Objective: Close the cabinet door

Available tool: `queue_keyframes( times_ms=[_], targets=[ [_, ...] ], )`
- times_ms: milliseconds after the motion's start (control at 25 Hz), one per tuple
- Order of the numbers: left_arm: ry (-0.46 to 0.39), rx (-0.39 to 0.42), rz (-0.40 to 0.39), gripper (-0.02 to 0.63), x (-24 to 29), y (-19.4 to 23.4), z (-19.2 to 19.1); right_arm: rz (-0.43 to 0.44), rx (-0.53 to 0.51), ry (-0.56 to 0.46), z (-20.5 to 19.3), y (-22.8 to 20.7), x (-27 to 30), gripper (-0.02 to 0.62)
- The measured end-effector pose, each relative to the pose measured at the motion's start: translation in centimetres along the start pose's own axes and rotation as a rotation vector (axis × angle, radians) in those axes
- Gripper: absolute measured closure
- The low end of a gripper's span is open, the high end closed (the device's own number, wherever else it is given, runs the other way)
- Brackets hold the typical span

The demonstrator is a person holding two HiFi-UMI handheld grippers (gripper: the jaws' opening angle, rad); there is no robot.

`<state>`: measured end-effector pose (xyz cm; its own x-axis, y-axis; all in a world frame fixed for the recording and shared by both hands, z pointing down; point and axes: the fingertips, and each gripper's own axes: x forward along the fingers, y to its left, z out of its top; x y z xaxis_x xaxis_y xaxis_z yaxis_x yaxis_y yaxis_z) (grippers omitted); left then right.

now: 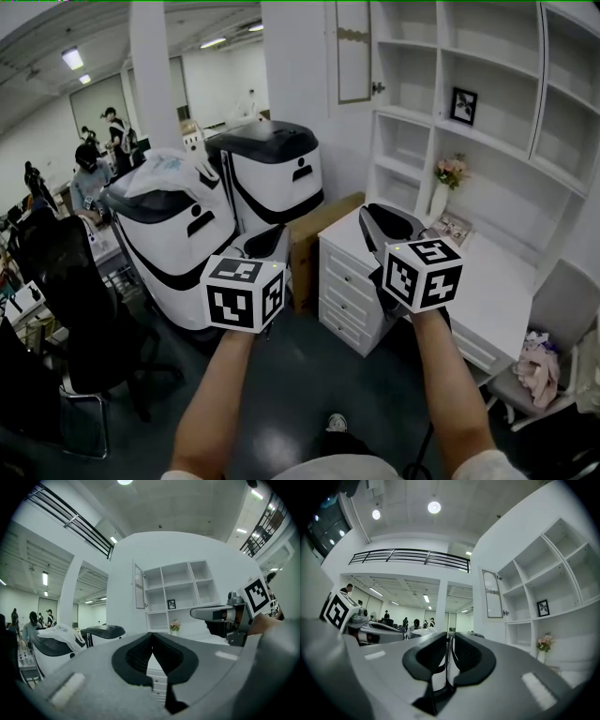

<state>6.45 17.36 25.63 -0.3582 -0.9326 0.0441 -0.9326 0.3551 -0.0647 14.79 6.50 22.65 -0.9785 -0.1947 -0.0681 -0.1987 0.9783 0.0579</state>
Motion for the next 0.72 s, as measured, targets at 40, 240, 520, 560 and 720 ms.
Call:
queue_keyframes(
  times_ms=[40, 240, 520, 560, 720],
  targets=[
    [-0.002, -0.001, 0.001, 0.607, 0.3, 0.3, 0.0, 0.001, -0.001, -0.002, 0.1, -0.1, 0.4, 0.538],
    [-0.015, -0.002, 0.003, 0.606, 2.3, 1.6, 0.2, 0.013, -0.009, -0.014, 0.5, -0.9, 2.9, 0.518],
    [-0.034, 0.008, -0.004, 0.604, 7.1, 3.2, 0.8, 0.029, -0.022, -0.035, 1.0, -3.4, 7.1, 0.488],
    [-0.033, 0.007, -0.007, 0.603, 8.0, 3.6, 0.8, 0.032, -0.021, -0.035, 0.9, -3.8, 7.8, 0.483],
    [-0.027, 0.005, -0.026, 0.581, 11.7, 4.4, 0.8, 0.045, -0.013, -0.035, 0.7, -6.1, 10.7, 0.472]
  ],
)
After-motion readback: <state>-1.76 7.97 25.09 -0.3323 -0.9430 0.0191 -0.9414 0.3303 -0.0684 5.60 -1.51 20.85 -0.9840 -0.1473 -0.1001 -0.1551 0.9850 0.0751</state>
